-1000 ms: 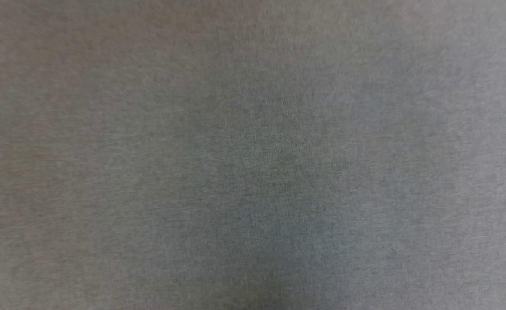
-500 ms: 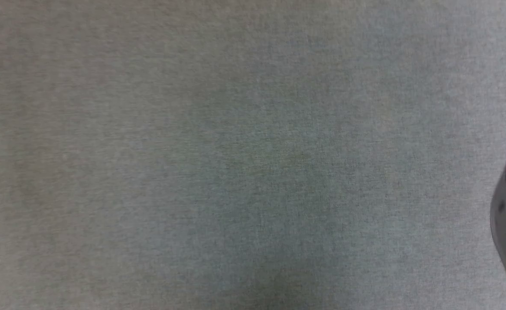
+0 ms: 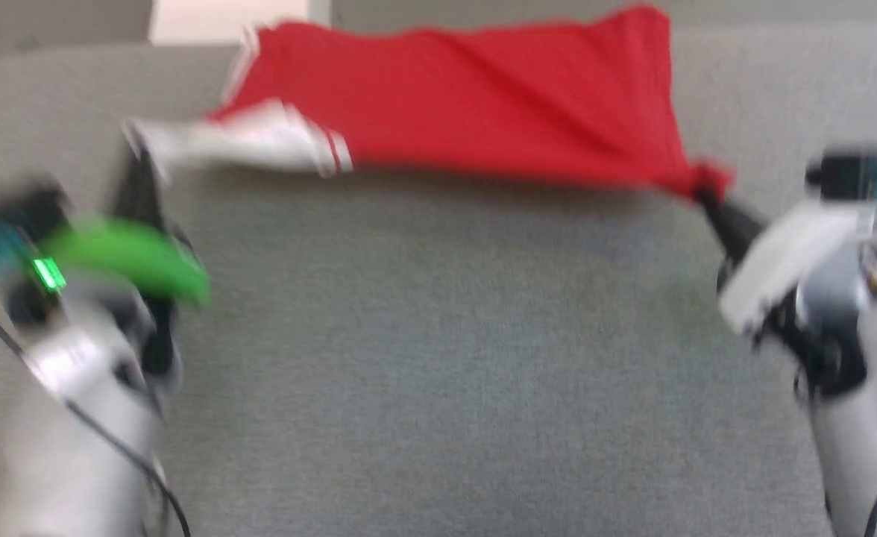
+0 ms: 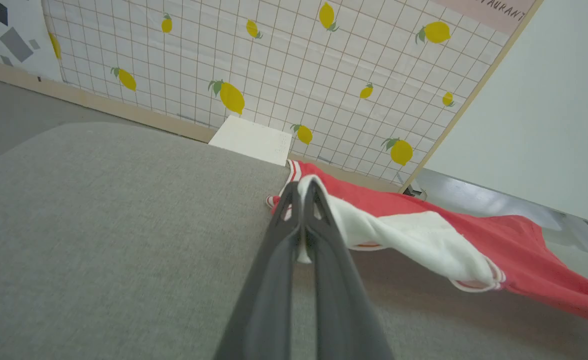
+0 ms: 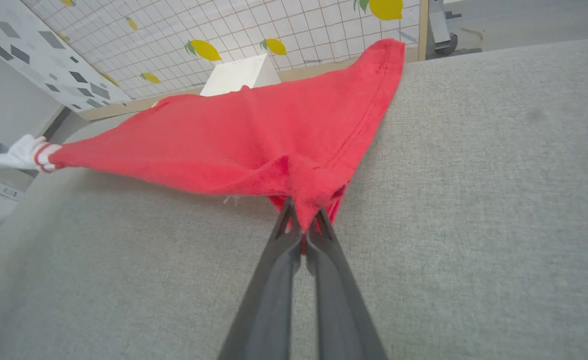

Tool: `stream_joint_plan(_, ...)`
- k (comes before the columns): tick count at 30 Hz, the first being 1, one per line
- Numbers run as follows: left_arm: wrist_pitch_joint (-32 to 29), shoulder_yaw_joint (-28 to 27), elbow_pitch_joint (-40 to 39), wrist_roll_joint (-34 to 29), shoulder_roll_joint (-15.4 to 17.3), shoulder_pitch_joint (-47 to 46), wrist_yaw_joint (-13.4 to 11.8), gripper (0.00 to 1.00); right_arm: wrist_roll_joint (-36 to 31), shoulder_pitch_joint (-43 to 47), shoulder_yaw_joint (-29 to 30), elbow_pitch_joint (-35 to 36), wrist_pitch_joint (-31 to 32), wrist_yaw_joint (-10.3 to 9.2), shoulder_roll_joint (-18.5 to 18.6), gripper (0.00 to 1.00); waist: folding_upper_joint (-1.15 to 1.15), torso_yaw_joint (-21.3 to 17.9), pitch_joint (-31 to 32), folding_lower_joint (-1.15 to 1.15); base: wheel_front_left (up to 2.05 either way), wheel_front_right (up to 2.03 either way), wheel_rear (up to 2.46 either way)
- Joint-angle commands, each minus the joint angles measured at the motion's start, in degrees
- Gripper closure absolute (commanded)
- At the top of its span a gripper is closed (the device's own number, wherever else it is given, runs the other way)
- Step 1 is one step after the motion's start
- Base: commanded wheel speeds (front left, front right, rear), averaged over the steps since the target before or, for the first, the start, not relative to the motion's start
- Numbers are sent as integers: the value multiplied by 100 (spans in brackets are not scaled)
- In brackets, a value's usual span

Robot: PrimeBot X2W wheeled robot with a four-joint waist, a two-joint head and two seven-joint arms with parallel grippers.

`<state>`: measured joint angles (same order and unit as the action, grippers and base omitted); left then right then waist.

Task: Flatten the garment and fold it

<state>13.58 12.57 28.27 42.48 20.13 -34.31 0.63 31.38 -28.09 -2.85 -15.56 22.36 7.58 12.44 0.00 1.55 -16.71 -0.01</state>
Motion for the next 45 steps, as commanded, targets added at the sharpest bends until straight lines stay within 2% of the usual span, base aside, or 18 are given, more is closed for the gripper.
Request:
stream_joint_plan(1, -83, 16, -164, 123, -56, 466, -127, 100, 96, 316, 18, 104, -80, -9, 21, 100, 0, 349, 1039, 1, 0, 0, 0)
stream_joint_plan(4, -370, 53, -531, 266, -87, 1364, -371, 100, 176, 929, -34, 241, -121, -9, 27, 100, 0, 315, 1265, 1, 0, 0, 0)
stream_joint_plan(7, -803, 72, -958, 392, 2, 2302, -735, 100, 173, 1478, -138, 358, -142, -9, 82, 100, 0, 246, 1506, 1, 0, 0, 0)
stream_joint_plan(8, -1415, 177, -1397, 467, 204, 3101, -1064, 100, 73, 1924, -171, 488, -108, -9, 224, 100, 0, 238, 1627, 1, 0, 0, 0)
stream_joint_plan(13, -2325, 255, -2151, 763, 440, 4155, -1501, 100, -38, 2515, -219, 728, 193, -9, 447, 100, 0, 220, 1768, 1, 0, 0, 0)
stream_joint_plan(20, -3350, 352, -3079, 1211, 684, 5228, -1968, 100, -39, 3317, -227, 1249, 1407, -9, 775, 100, 0, 193, 1843, 1, 0, 0, 0)
stream_joint_plan(24, -3469, 263, -3443, 1274, 806, 5541, -2155, 100, -10, 3647, -85, 1566, 2013, -9, 781, 100, 0, 169, 1838, 1, 0, 0, 0)
stream_joint_plan(28, -3257, 89, -3817, 1305, 779, 5510, -2108, 100, -104, 3704, 119, 1835, 2131, -9, 637, 100, 0, 142, 1786, 1, 0, 0, 0)
stream_joint_plan(30, -2935, 16, -4115, 984, 877, 4763, -1900, 100, -318, 3393, 255, 2119, 2121, -9, 433, 100, 0, 93, 1493, 1, 0, 0, 0)
stream_joint_plan(32, -2870, 88, -4105, 824, 917, 4373, -1768, 100, -421, 3240, 288, 2186, 2169, -9, 363, 100, 0, 75, 1323, 1, 0, 0, 0)
stream_joint_plan(45, -2322, 327, -2948, 298, 793, 2221, -988, 100, -1266, 1865, 332, 2139, 2814, -9, -33, 100, 0, -64, 62, 1, 0, 0, 0)
